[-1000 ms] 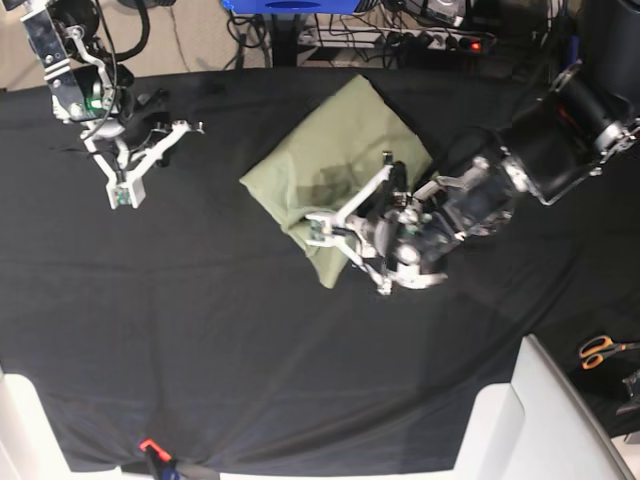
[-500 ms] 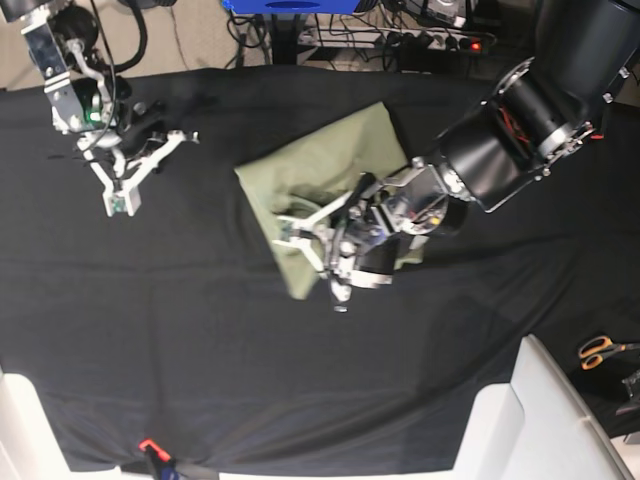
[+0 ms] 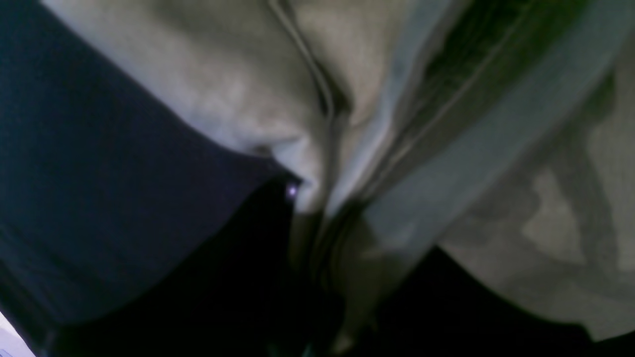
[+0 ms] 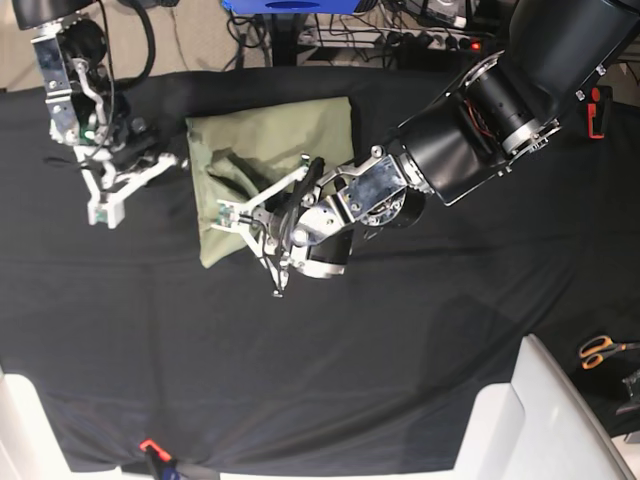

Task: Fold the T-shirt properly
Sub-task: 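Hold the bundle with the left gripper and tuck its folded edge under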

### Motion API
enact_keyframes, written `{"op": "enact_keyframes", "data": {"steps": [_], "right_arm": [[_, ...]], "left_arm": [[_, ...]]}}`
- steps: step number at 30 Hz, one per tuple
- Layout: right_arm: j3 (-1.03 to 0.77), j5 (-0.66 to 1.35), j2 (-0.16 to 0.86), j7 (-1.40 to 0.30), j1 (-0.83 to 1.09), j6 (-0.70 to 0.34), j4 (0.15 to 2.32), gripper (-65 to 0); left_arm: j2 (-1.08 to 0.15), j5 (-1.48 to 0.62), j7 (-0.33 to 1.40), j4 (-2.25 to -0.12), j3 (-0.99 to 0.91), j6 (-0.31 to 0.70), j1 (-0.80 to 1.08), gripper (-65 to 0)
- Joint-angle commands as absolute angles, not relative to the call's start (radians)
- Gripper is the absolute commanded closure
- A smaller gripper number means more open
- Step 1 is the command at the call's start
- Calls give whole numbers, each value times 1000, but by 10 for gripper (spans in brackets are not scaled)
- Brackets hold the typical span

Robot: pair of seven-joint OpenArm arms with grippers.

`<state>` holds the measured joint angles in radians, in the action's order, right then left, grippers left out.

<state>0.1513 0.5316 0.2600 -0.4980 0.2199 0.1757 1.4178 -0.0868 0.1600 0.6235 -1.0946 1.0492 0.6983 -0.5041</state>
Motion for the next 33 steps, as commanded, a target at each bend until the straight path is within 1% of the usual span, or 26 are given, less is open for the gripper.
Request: {"op": "enact_keyframes", "data": {"steps": [1, 7, 14, 22, 26, 33], "right_arm": [[133, 526, 272, -487, 217, 180, 1429, -9], [127, 526, 272, -487, 211, 180, 1429, -9], [127, 526, 274, -487, 211, 180, 1429, -9], [127, 526, 275, -487, 211, 180, 1428, -9], [127, 526, 277, -487, 211, 180, 1428, -9], [127, 526, 280, -487, 214, 180, 1428, -9]], "left_arm": [[-84, 159, 616, -1107, 1044, 698, -536, 0], [-82, 157, 615, -1107, 1046, 698, -536, 0], [-82, 163, 615, -1109, 1122, 698, -538, 0], [-79, 165, 613, -1109, 1119, 698, -538, 0], [-81, 165, 550, -1109, 1121, 698, -535, 0], [-81, 163, 547, -1109, 1119, 698, -536, 0]]}}
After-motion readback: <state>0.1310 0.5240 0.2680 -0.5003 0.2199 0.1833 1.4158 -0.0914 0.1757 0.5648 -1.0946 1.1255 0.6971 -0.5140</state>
